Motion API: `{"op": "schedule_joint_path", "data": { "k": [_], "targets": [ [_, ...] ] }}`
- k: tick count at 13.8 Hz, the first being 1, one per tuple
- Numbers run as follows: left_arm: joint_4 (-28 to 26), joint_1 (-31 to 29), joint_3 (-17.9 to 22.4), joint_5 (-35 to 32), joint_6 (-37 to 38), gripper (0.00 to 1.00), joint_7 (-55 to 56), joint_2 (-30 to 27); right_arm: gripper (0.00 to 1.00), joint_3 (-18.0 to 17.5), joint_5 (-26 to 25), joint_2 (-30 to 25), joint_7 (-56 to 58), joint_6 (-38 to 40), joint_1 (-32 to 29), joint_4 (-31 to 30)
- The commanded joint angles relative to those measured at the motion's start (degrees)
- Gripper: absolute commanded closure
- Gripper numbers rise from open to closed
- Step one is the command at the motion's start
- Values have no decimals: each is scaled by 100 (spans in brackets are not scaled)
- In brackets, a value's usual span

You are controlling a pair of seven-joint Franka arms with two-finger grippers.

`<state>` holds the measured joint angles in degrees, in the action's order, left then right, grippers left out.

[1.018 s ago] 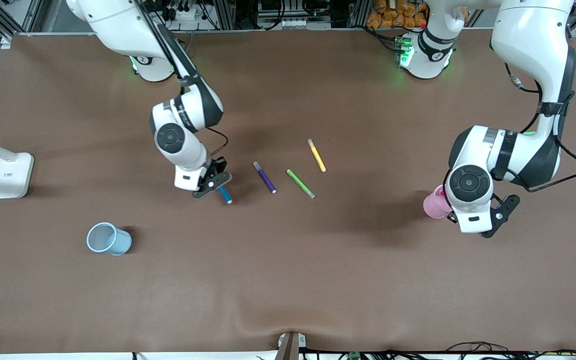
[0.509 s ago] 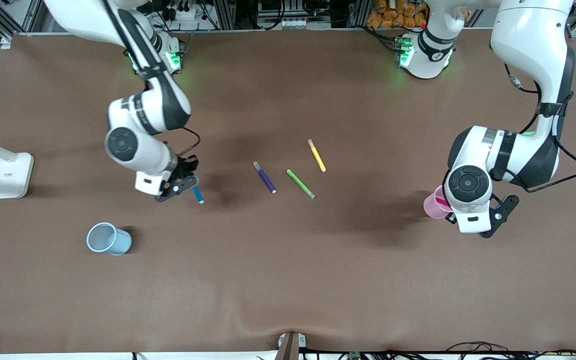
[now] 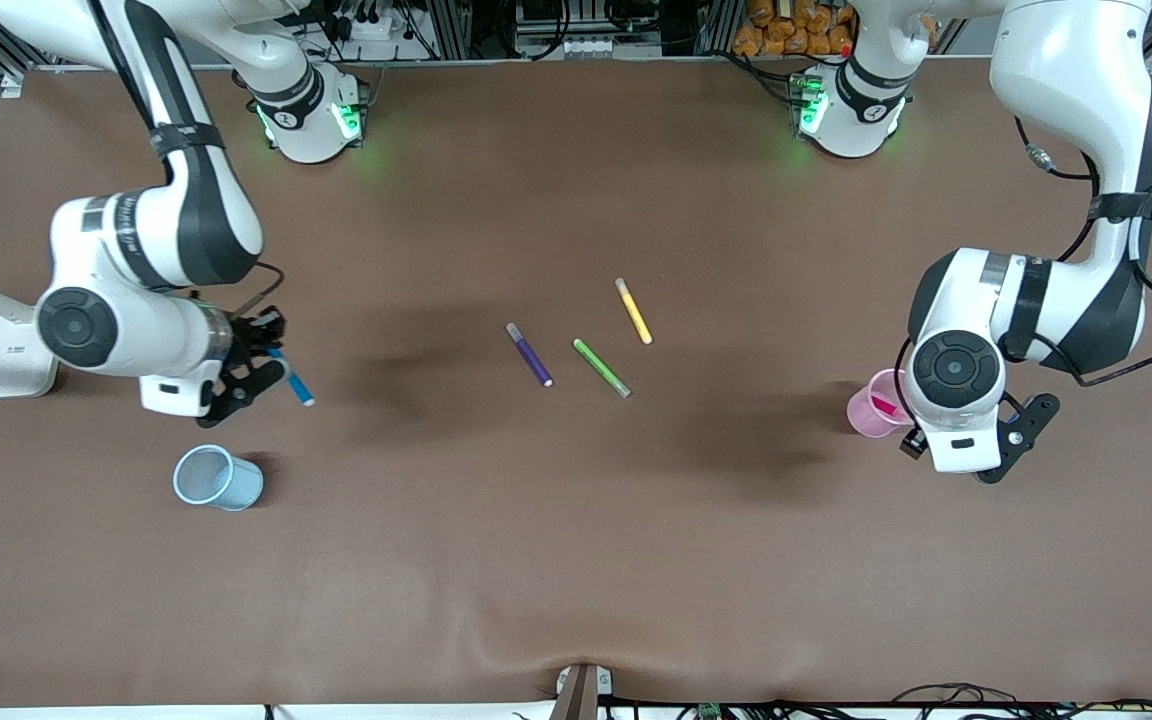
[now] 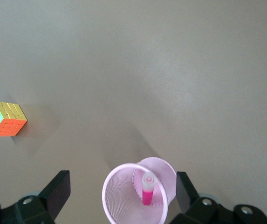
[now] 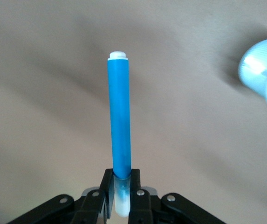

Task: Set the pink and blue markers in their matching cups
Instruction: 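Carry the blue marker over the blue cup with the right gripper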

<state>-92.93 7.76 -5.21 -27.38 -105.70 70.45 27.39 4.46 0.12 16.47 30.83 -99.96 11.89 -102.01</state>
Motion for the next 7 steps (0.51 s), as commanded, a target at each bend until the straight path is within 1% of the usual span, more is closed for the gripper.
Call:
{"op": "schedule_joint_path", "data": {
  "k": [1,2,4,6,7],
  "targets": [
    [397,-64,2,582,330,0,-688,-75,100,-86,-546,198,632,284,-151,383],
    [538,-82,2,767,478,0,-899,-93,100,-86,-731,199,965,319,-160,427],
    [697,-82,2,804,672,0,-1190,-163,100,-86,-1301,199,1633,320,-160,471],
    [750,-82,-7,822,769,0,-1471,-286,100,-86,-1846,207,2310,302,-160,480],
    [767,-91,2,953,770,0,-1612,-339,100,-94,-2023,251,2513,258,-169,489]
  ]
}}
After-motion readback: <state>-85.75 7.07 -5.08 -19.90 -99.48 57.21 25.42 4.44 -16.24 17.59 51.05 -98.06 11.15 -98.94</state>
